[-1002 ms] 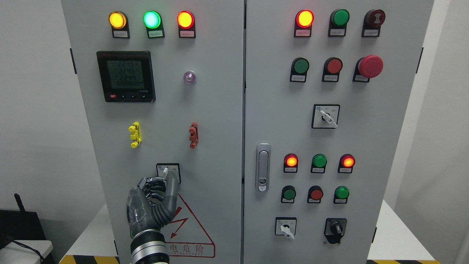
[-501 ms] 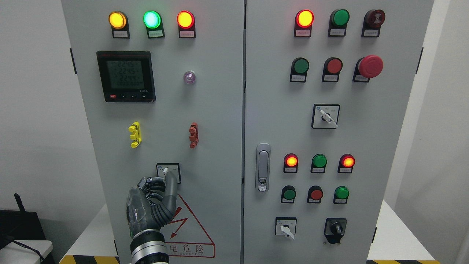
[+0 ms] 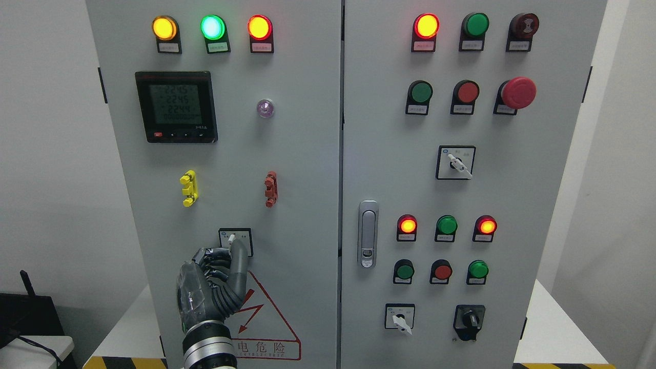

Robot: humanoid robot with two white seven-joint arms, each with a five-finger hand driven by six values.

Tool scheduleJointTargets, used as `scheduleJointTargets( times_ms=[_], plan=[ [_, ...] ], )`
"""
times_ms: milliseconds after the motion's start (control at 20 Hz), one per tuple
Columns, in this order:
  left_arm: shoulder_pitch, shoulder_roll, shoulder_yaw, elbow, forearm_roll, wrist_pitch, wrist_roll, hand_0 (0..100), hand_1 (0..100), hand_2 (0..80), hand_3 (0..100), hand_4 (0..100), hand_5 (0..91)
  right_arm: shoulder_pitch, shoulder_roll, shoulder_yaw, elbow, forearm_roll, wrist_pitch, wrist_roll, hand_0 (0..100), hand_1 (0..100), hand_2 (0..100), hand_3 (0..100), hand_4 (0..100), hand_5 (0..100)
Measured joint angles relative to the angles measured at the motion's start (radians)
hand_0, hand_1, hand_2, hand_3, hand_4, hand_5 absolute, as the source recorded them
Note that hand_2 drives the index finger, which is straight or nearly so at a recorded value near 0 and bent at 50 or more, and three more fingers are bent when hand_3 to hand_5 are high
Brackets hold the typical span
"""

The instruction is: Turn on light switch 1

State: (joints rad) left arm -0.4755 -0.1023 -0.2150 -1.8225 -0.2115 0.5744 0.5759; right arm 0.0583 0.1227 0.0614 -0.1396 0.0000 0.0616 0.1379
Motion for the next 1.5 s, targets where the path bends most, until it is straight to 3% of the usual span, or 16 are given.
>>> scheduleJointTargets(
  times_ms=[1504],
  plan=[
    [0.001,0.001,-0.003,-0.001,-0.022,0.004,-0.042,67,27,58.4,75,82,86.1,0.0,0.0,0.0,0.0,0.0,0.001,0.0,12,39,0,0,0,0]
  ],
)
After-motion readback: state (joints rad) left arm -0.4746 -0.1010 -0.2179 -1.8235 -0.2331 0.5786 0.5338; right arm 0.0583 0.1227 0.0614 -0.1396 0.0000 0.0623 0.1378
